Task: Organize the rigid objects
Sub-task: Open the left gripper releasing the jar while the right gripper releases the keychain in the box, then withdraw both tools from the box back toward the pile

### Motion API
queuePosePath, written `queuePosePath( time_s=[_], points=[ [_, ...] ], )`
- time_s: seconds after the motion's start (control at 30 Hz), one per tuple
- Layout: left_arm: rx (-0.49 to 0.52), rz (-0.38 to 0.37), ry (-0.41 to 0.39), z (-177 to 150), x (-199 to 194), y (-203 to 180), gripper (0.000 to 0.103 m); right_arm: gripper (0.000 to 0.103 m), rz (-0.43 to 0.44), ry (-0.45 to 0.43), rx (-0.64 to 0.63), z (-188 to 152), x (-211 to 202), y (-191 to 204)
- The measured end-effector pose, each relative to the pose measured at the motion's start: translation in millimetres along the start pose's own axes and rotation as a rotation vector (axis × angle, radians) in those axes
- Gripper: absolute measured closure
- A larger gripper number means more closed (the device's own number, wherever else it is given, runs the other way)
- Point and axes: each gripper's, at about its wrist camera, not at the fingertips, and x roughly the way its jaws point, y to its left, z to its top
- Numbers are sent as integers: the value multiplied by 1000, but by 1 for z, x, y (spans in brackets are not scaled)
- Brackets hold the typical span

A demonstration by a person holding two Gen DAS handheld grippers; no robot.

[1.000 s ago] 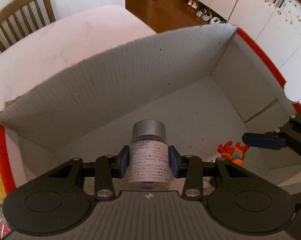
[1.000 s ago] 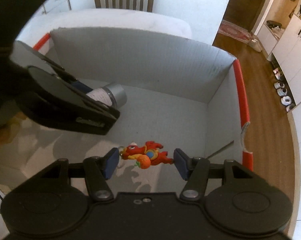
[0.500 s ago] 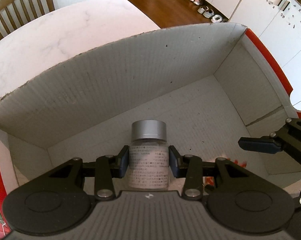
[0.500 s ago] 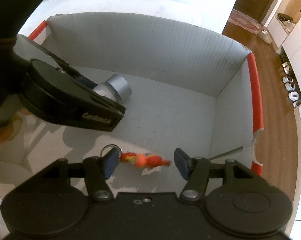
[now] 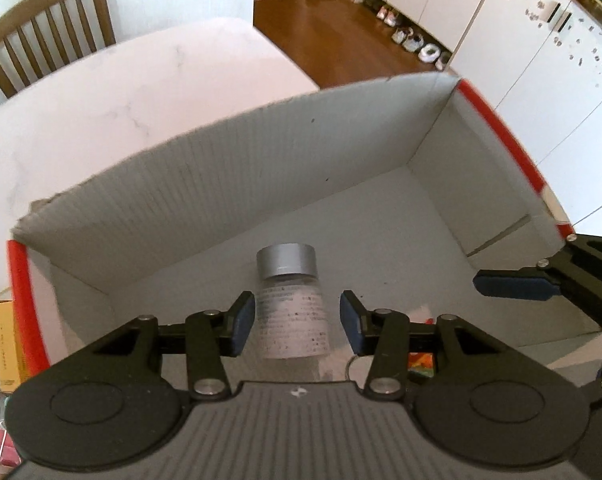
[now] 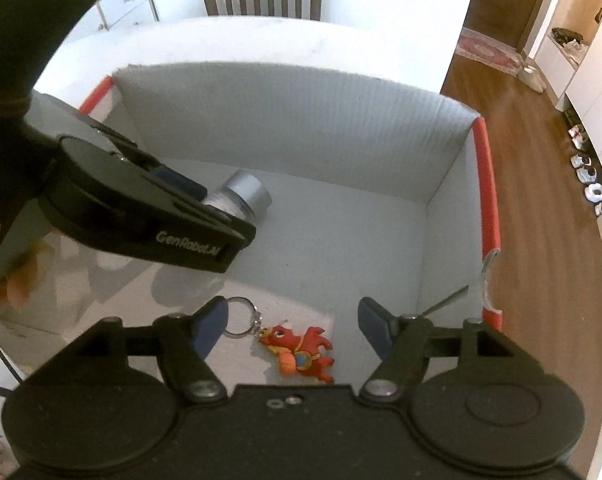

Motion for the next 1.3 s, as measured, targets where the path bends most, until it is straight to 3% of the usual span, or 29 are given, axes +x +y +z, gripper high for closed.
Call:
queuePosePath(
  time_s=[0.7,1.23,1.27,1.3],
  points=[
    [-12,-16,-225,-45,-95,0,57,26,13,-185,62,-21,-69,20],
    [41,-52,-353,-109,-155,26,57,18,-21,-328,155,-48,-101,75],
    [47,-53,-360,-112,-158,28,54,17,-20,-332,160,-50,-102,78],
    [50,-57,-365,-116,-161,30,44,17,-25,-341,166,-52,-104,84]
  ],
)
